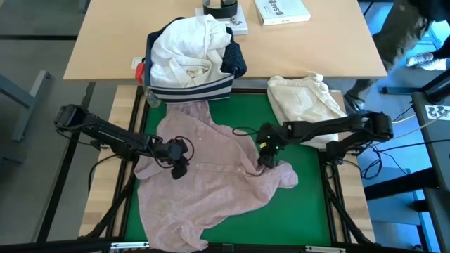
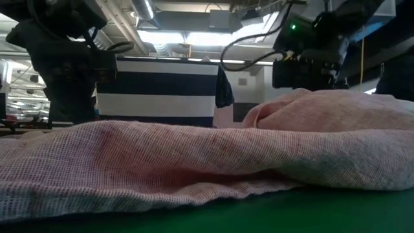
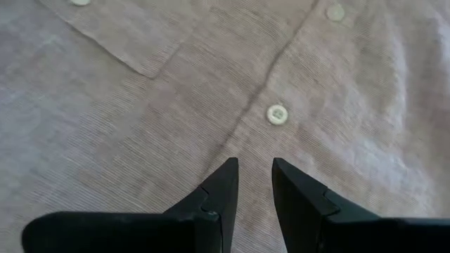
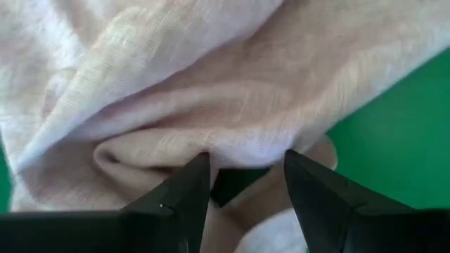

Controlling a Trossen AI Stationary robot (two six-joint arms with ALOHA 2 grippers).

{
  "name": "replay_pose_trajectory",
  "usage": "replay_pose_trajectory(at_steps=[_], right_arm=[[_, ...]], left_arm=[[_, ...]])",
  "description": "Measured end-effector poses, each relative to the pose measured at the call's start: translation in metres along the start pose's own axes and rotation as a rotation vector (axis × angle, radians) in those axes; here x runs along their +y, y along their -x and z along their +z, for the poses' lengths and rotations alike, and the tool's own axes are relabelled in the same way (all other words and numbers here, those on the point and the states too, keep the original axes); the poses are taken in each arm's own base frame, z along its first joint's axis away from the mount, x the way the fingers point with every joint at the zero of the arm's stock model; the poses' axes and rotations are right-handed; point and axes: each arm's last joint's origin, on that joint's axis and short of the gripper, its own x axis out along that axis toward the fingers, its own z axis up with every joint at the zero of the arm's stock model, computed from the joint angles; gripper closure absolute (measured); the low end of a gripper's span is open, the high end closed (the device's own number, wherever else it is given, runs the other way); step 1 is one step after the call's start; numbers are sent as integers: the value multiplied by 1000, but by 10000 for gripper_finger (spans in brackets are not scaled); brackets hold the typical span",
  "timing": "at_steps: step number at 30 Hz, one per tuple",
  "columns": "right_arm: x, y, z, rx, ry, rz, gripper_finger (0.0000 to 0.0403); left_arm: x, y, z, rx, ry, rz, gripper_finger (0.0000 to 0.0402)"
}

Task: Fold laundry
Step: Fold the red polo

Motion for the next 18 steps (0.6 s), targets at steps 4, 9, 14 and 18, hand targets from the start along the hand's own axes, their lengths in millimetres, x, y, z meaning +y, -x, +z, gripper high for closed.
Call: replay_pose_trajectory(at_steps=[4, 9, 14, 18], right_arm=[[-13, -15, 2, -34, -9, -7, 229], [-18, -23, 4, -56, 29, -69, 325], [-23, -12, -2, 5, 85, -262, 387], [-15, 18, 7, 63, 216, -469, 398]], left_arm=[[3, 0, 3, -14, 33, 19, 318], [6, -3, 4, -10, 20, 40, 318], [14, -17, -6, 59, 16, 98, 318], [20, -26, -16, 91, 23, 128, 318]])
